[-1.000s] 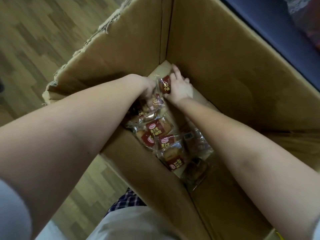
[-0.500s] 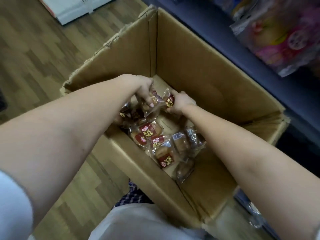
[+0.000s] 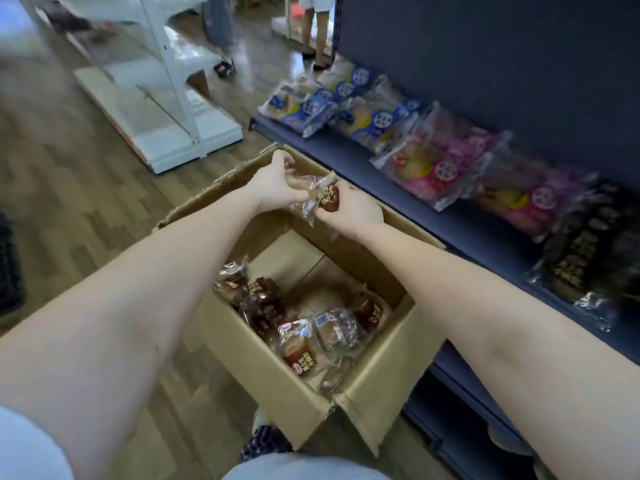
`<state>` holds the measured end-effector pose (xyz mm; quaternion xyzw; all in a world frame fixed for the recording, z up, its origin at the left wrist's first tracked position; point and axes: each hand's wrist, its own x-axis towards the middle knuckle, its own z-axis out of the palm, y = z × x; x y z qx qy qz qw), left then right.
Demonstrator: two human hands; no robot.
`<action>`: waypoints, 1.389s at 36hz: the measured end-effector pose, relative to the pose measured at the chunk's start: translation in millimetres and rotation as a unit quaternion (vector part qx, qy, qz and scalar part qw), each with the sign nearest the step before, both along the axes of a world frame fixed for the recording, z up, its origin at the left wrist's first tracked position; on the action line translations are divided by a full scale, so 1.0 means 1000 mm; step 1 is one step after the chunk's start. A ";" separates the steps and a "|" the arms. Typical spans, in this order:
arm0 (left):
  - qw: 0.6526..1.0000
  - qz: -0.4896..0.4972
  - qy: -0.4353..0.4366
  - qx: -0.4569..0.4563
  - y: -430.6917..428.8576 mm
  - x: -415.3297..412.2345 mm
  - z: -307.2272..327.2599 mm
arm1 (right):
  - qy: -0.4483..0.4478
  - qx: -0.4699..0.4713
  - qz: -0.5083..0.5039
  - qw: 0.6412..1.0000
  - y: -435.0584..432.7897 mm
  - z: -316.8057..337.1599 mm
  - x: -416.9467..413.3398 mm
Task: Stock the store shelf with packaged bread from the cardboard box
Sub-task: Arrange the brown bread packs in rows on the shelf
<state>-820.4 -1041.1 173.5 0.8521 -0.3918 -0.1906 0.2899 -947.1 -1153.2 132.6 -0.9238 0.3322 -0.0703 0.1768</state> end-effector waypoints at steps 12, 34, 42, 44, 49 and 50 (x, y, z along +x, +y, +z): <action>0.971 0.111 0.005 -0.213 -0.012 -0.064 0.032 | -0.256 0.069 -0.081 0.961 -0.020 0.056 -0.047; 0.973 -0.045 0.032 -0.225 -0.138 -0.221 0.063 | -0.265 -0.039 -0.259 0.928 -0.103 0.087 -0.256; 0.957 -0.149 0.106 -0.226 -0.174 -0.300 0.048 | -0.264 -0.053 -0.335 0.903 -0.118 0.082 -0.354; 0.953 -0.173 0.124 -0.217 -0.180 -0.321 0.043 | -0.254 -0.058 -0.356 0.898 -0.116 0.079 -0.379; 0.942 -0.229 0.131 -0.210 -0.194 -0.376 0.031 | -0.239 -0.070 -0.418 0.874 -0.109 0.071 -0.439; 0.939 -0.238 0.133 -0.209 -0.197 -0.385 0.028 | -0.235 -0.068 -0.427 0.871 -0.107 0.069 -0.449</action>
